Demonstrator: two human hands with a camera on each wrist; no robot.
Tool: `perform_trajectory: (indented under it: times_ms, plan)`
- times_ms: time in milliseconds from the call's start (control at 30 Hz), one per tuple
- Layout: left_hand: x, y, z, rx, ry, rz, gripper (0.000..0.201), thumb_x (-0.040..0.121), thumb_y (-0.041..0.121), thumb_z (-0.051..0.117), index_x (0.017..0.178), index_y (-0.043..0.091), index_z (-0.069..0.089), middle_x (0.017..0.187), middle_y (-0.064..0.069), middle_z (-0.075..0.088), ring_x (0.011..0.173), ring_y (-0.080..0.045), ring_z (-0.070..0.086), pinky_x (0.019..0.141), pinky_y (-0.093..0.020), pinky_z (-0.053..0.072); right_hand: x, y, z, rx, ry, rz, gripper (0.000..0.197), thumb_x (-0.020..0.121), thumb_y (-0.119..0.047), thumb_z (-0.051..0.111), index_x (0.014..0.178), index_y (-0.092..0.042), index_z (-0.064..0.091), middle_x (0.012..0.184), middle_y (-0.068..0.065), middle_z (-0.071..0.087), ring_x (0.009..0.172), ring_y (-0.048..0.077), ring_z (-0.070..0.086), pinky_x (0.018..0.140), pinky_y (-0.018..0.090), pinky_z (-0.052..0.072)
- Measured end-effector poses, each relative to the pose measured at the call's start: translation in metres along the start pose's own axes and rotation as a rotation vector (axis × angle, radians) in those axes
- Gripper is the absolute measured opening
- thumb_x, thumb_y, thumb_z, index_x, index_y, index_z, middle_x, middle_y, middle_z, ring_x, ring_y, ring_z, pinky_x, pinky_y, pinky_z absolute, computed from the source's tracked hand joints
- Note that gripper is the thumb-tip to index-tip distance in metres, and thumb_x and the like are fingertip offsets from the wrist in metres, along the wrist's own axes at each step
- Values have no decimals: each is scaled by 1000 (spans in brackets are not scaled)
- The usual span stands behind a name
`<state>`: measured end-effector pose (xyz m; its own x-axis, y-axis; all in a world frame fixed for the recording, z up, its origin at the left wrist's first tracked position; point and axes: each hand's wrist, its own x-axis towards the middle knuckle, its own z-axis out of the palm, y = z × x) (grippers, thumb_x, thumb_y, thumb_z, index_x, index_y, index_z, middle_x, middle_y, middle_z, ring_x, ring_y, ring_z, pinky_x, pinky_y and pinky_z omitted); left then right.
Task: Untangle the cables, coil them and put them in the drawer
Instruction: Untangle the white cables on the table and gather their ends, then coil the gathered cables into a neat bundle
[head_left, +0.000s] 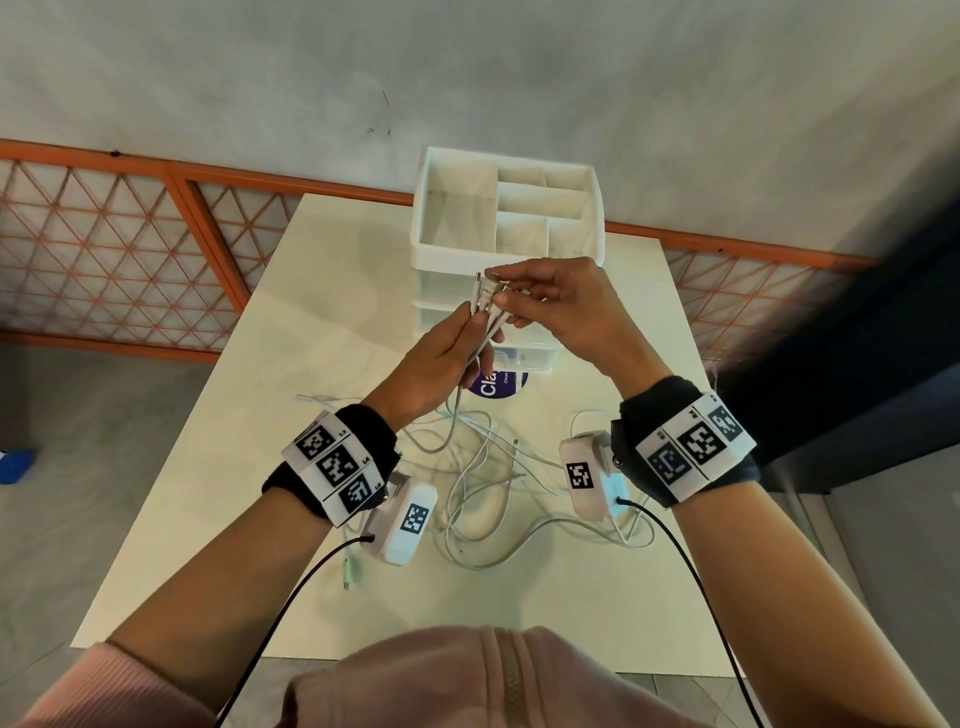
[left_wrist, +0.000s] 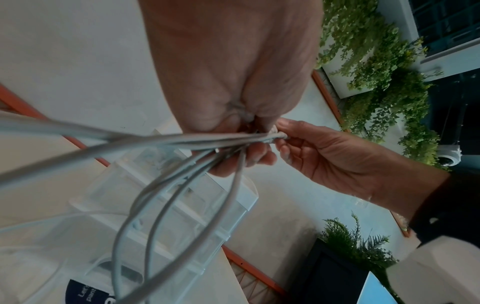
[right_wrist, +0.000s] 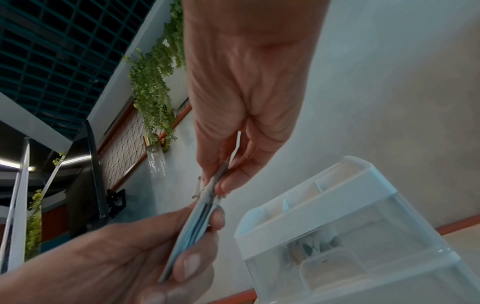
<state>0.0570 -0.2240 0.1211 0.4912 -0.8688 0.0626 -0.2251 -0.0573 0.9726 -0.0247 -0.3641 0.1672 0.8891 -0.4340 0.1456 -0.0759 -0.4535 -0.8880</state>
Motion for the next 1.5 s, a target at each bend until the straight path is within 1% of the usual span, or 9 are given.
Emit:
perform_trajectory:
  times_ms: [167,667,833,933,1000,1133,1267,1400,1500]
  plan:
    - [0,-1,-4,30,-78,-44,33,103,32,25,110,13,51,72,-1,57,53,-11,44,57,-22,41,-4,0,0,-53,-80,-64,41,87,-8,64,124,-25,60,85,0,68,72,11,68,79,22,57]
    - [-3,1,5,290,-81,18,26,102,28,29,119,10,36,76,8,46,64,1,48,67,-20,45,0,-3,3,-93,-8,-25,31,84,-15,68,115,-10,68,77,-7,66,58,-2,65,67,8,52]
    - [2,2,-1,-86,87,-31,30,103,27,26,83,14,43,64,4,37,52,-6,41,64,-27,43,-8,0,8,-5,36,59,66,87,-35,63,143,-24,31,109,3,62,84,16,67,74,25,57]
    - [0,17,-8,-259,147,32,31,104,25,22,81,14,40,62,2,40,53,-6,45,62,-21,45,-16,10,20,-44,-339,169,99,70,-26,81,146,-14,19,128,3,55,112,13,57,100,28,46]
    - [0,25,-9,-393,117,55,32,103,28,22,81,15,40,59,8,39,52,-7,42,62,-21,45,-20,16,35,-110,-533,152,78,69,-28,82,135,-15,44,123,-5,60,113,4,55,103,22,40]
    - [0,32,-13,-485,107,89,33,103,31,22,80,17,41,57,13,35,49,-4,31,56,-20,42,-18,27,55,79,-492,200,19,77,-25,76,94,-18,74,101,0,72,100,12,66,102,34,45]
    - [-5,28,-25,-511,149,124,33,104,29,19,80,17,38,55,14,32,47,-3,25,48,-16,32,-9,32,48,-98,-351,95,33,72,-25,80,81,3,67,94,-2,56,86,8,53,81,23,41]
    - [-6,38,-33,-450,252,188,34,104,26,19,76,17,37,56,12,27,44,-3,22,42,-16,24,-6,50,43,-409,-369,18,31,74,-39,76,77,-9,67,79,4,65,78,17,55,84,27,34]
    - [-9,45,-44,-351,291,209,35,104,29,20,73,19,35,56,10,22,43,-4,20,41,-17,24,-12,58,29,-403,-290,112,25,78,-34,74,60,-23,60,50,-8,60,56,3,58,60,7,37]
